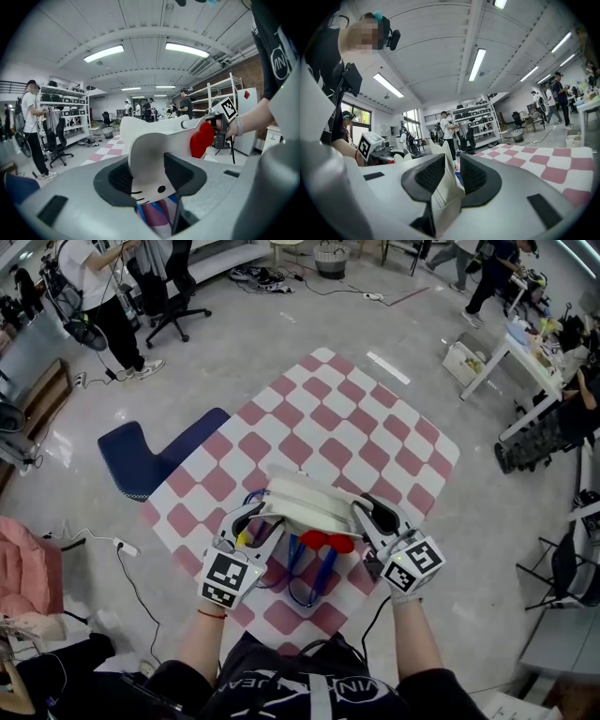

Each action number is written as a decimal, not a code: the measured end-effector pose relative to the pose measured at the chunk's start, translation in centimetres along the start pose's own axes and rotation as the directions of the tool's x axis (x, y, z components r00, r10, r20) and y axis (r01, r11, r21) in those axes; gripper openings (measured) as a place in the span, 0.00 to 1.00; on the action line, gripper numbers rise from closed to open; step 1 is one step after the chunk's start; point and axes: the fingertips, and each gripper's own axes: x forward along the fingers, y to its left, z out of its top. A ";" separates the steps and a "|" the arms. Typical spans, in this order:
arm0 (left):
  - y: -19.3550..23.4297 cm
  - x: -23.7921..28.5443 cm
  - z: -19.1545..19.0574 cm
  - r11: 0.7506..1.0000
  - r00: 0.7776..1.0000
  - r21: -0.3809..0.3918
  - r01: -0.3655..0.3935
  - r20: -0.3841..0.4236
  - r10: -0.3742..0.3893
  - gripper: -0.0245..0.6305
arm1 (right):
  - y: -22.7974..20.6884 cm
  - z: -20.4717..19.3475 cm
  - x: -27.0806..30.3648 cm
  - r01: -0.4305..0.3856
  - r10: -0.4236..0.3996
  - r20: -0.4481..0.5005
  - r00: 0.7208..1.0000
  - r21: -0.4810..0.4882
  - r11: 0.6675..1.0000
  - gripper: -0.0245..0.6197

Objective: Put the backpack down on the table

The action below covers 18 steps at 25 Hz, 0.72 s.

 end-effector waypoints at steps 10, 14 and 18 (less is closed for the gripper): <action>1.4 -2.5 0.1 0.998 0.998 0.006 -0.060 0.031 0.059 0.35 | 1.2 2.0 -2.6 0.097 -0.096 0.057 0.994 -0.012 0.995 0.21; 0.8 -2.7 -0.2 0.999 0.999 0.028 -0.028 0.017 0.027 0.35 | 2.1 2.3 -3.7 0.138 -0.137 0.080 0.987 -0.015 0.990 0.21; 0.5 -3.1 -0.5 0.998 0.999 0.061 -0.032 0.004 0.032 0.35 | 3.2 2.8 -4.9 0.186 -0.182 0.094 0.979 -0.030 0.982 0.21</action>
